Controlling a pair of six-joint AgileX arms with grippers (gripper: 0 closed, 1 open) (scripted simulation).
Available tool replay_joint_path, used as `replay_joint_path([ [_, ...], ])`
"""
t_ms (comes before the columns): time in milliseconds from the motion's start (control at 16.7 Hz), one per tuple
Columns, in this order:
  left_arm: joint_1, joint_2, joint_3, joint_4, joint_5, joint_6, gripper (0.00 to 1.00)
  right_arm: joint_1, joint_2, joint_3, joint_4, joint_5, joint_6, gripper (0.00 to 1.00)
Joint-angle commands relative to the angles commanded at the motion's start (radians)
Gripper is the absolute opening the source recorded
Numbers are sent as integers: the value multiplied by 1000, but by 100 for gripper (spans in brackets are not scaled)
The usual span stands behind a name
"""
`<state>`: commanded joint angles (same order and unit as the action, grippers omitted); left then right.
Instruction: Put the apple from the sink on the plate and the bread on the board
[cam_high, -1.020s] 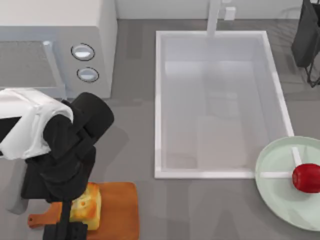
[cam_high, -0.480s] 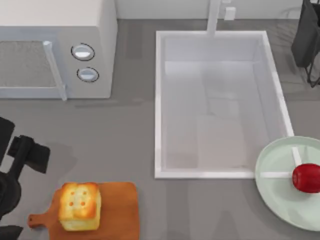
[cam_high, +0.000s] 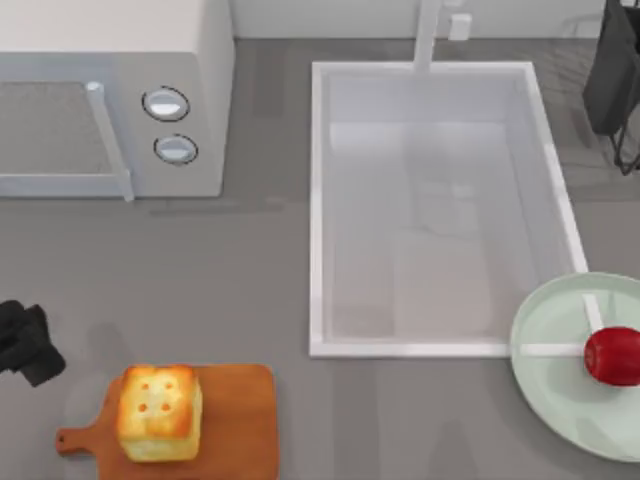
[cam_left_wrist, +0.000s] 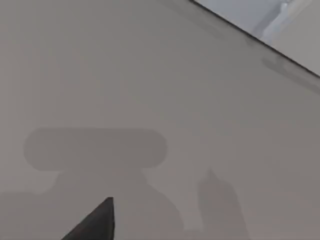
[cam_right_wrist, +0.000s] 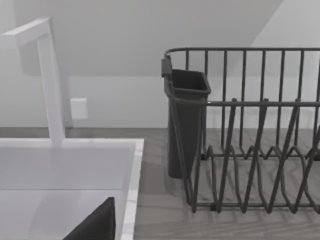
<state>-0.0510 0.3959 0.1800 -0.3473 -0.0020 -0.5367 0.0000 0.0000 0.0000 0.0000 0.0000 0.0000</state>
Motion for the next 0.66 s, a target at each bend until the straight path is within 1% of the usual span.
replay_joint_path([
  [180,36,-195,-90,153,3,271,100,0,0,0,0,0,0,100],
  [300,48,-293,-135,241,3,399,100,0,0,0,0,0,0,100],
  [480,52,-380,-173,329,2,513,100,0,0,0,0,0,0,100],
  [660,51,-396,-180,347,2,537,100,0,0,0,0,0,0,100],
])
